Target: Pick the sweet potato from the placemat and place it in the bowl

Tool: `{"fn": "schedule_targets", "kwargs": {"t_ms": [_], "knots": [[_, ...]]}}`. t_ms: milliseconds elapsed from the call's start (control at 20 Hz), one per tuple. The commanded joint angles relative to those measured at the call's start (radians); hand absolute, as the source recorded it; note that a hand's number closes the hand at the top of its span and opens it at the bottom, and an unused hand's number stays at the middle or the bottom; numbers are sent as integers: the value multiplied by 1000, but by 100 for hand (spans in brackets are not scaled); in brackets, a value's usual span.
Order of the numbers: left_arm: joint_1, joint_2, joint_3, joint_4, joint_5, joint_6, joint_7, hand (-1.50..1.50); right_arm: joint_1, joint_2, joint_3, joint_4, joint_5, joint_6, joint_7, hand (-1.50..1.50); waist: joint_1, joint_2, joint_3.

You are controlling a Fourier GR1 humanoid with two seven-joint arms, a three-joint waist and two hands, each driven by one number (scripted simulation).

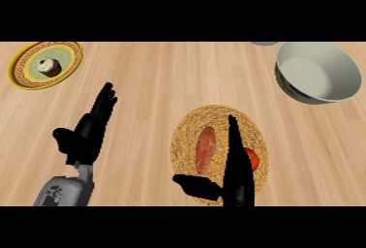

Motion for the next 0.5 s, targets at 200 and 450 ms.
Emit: {"fn": "schedule_targets", "kwargs": {"t_ms": [200, 450], "knots": [[-5, -5, 25, -44, -14, -11, 53, 0, 7, 2, 36, 91, -113, -178, -60, -150, 3, 0, 0], [-42, -63, 21, 48, -41, 4, 3, 0, -3, 2, 42, 129, -156, -213, -91, -150, -2, 1, 0]]}}
